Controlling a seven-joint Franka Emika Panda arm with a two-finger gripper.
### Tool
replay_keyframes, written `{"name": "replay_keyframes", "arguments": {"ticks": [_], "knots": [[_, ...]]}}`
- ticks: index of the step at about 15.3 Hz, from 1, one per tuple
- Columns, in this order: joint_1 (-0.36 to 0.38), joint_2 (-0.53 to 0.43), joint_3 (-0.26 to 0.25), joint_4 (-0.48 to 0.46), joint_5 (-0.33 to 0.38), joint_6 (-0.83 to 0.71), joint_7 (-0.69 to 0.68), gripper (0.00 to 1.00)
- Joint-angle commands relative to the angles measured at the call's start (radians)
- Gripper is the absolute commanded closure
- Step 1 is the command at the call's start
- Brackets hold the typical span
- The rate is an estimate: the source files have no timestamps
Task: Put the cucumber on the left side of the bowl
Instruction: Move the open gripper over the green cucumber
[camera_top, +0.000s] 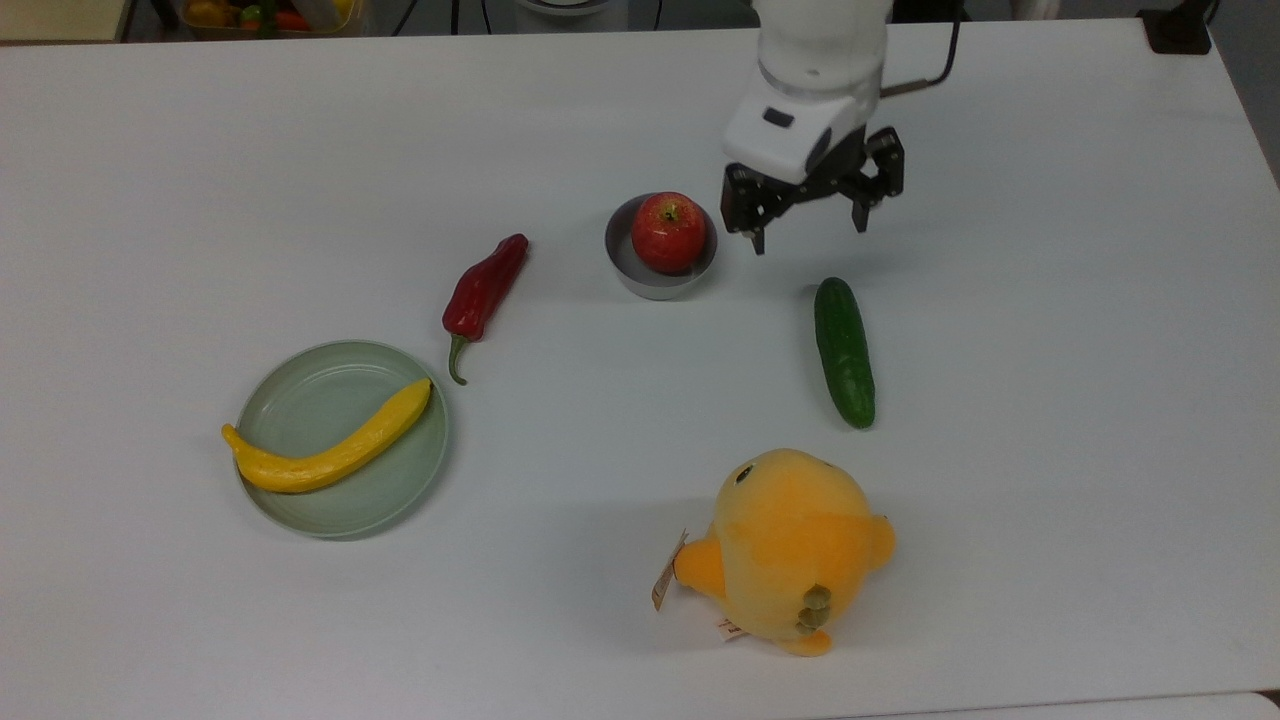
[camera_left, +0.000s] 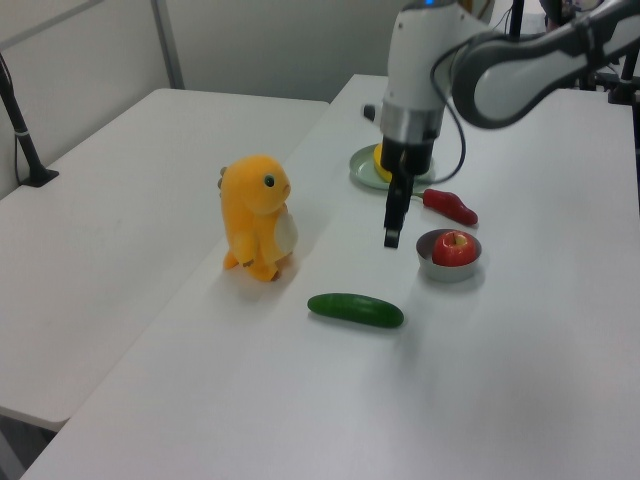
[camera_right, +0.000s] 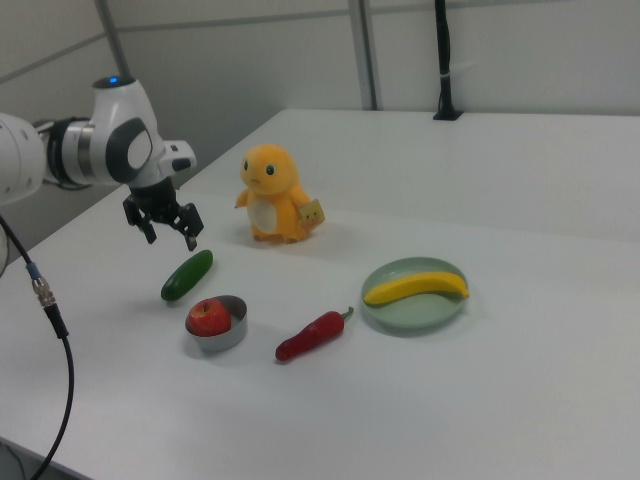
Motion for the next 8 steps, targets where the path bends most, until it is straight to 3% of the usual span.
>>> {"name": "replay_keyframes", "arguments": {"ticks": [1,8], "knots": [[0.048,0.099,-0.002,0.027,-0.064,0.117,0.104,0.0],[0.088,0.239,-0.001,0.086,-0.198,0.217,0.24,0.0]]}}
